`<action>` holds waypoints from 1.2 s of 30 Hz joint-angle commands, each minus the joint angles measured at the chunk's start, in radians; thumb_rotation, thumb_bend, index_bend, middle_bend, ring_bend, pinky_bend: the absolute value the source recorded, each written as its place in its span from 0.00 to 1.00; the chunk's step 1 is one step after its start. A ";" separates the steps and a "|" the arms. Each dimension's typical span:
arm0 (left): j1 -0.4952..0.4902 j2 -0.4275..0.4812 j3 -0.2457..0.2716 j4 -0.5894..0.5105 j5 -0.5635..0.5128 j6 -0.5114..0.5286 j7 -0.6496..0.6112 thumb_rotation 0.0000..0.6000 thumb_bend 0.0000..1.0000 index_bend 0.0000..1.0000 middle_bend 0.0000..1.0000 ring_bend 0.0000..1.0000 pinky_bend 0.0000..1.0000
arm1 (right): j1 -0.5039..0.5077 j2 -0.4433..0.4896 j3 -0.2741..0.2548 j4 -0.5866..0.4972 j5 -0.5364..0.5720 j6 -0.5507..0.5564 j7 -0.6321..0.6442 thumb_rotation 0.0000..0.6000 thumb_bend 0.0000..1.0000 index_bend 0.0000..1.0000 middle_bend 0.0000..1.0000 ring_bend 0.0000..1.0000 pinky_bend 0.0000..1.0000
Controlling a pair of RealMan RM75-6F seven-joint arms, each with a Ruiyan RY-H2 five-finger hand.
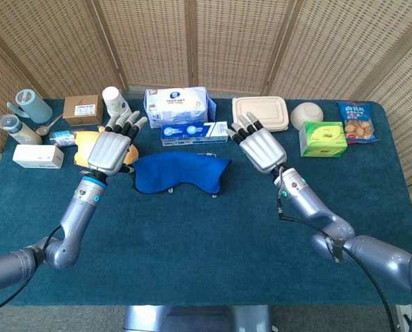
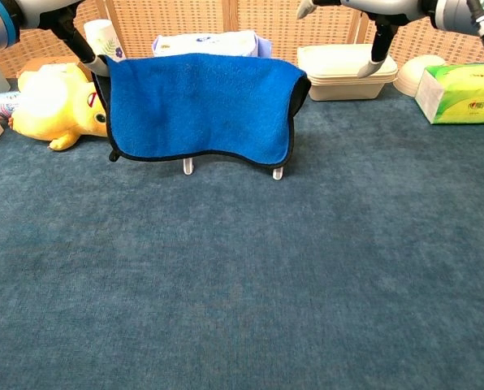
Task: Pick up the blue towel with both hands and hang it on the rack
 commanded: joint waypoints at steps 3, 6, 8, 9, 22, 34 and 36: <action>-0.004 -0.007 -0.009 0.002 -0.013 0.008 -0.002 1.00 0.13 0.00 0.00 0.00 0.00 | -0.005 0.005 -0.001 -0.009 0.001 0.003 0.003 1.00 0.03 0.11 0.14 0.00 0.00; -0.006 -0.005 -0.005 -0.004 -0.031 0.002 0.014 1.00 0.13 0.00 0.00 0.00 0.00 | -0.007 0.006 0.001 -0.013 0.001 0.005 0.005 1.00 0.03 0.11 0.14 0.00 0.00; -0.014 -0.006 0.007 -0.008 -0.051 -0.003 0.065 1.00 0.13 0.00 0.00 0.00 0.00 | -0.007 0.004 0.001 -0.015 0.000 0.005 0.011 1.00 0.03 0.11 0.14 0.00 0.00; -0.017 -0.009 0.006 -0.012 -0.062 -0.001 0.075 1.00 0.13 0.00 0.00 0.00 0.00 | -0.008 0.004 0.001 -0.015 0.000 0.005 0.013 1.00 0.03 0.11 0.14 0.00 0.00; -0.053 0.025 0.003 -0.070 -0.163 -0.040 0.148 1.00 0.06 0.00 0.00 0.00 0.00 | -0.014 0.009 0.003 -0.021 -0.003 0.012 0.020 1.00 0.03 0.11 0.14 0.00 0.00; -0.128 0.123 -0.003 -0.162 -0.441 -0.181 0.205 1.00 0.06 0.00 0.00 0.00 0.00 | -0.018 0.009 0.003 -0.019 -0.004 0.013 0.026 1.00 0.03 0.12 0.14 0.00 0.00; -0.132 0.133 -0.009 -0.173 -0.468 -0.199 0.177 1.00 0.06 0.00 0.00 0.00 0.00 | -0.020 0.010 0.002 -0.018 -0.004 0.015 0.028 1.00 0.03 0.12 0.14 0.00 0.00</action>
